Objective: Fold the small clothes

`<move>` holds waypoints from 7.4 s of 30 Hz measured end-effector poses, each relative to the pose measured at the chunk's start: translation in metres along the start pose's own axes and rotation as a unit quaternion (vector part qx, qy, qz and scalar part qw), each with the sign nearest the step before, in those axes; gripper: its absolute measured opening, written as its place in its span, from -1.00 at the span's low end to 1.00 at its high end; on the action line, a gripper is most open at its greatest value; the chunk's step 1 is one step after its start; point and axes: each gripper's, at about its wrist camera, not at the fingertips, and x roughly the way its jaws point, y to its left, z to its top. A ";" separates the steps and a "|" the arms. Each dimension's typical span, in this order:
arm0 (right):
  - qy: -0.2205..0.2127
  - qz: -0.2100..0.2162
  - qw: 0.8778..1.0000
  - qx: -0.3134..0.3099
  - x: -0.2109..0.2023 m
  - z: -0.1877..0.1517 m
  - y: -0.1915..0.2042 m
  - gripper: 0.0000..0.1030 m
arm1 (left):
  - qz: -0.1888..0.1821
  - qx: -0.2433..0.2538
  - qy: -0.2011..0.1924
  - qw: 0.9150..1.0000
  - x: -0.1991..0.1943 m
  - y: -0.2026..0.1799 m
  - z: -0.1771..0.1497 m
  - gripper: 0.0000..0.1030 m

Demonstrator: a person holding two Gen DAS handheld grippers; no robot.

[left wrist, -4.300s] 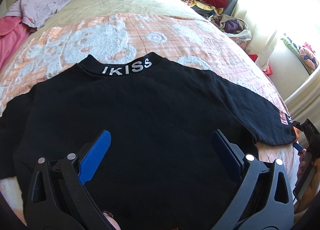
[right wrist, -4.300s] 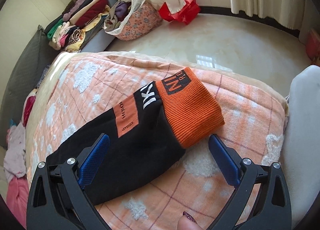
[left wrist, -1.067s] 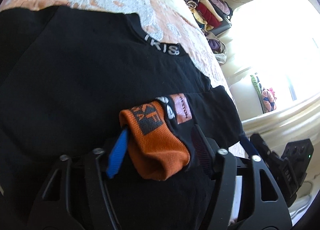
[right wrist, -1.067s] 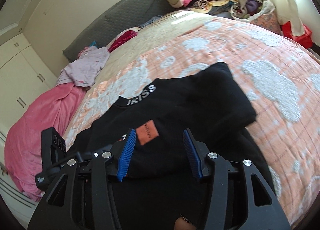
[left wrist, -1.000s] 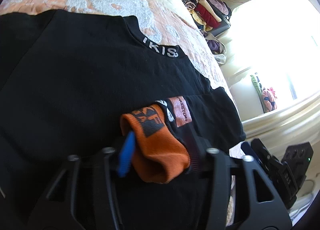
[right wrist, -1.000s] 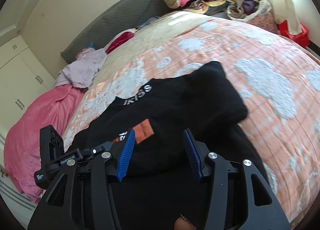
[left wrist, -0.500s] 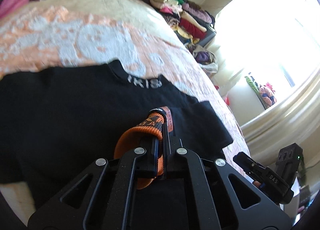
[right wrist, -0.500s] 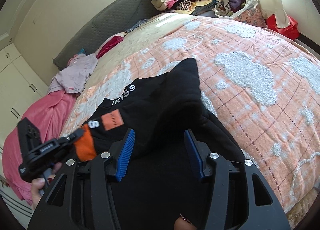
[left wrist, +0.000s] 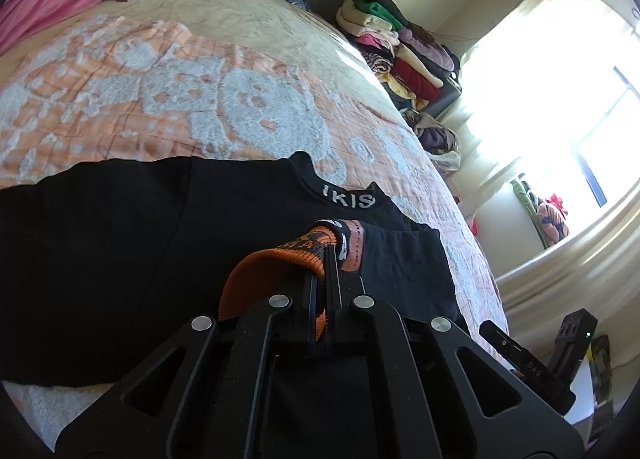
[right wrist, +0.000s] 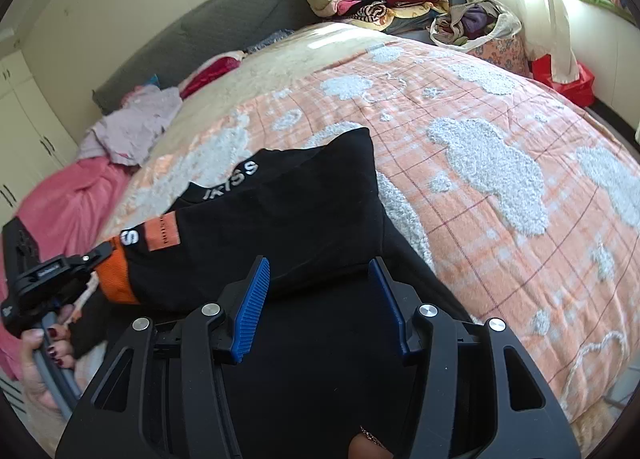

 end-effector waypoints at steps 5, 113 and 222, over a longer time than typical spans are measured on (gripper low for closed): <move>-0.001 -0.014 0.999 -0.031 0.008 0.011 0.008 -0.01 | 0.043 0.005 -0.011 0.999 -0.009 0.007 0.000 -1.00; 0.038 0.150 0.953 -0.260 0.012 -0.045 0.254 0.91 | 0.296 -0.098 -0.127 0.942 -0.204 0.146 -0.059 0.81; -0.043 0.003 0.999 -0.008 -0.005 -0.018 0.051 0.91 | 0.037 0.091 -0.113 0.989 -0.073 -0.017 -0.044 -0.84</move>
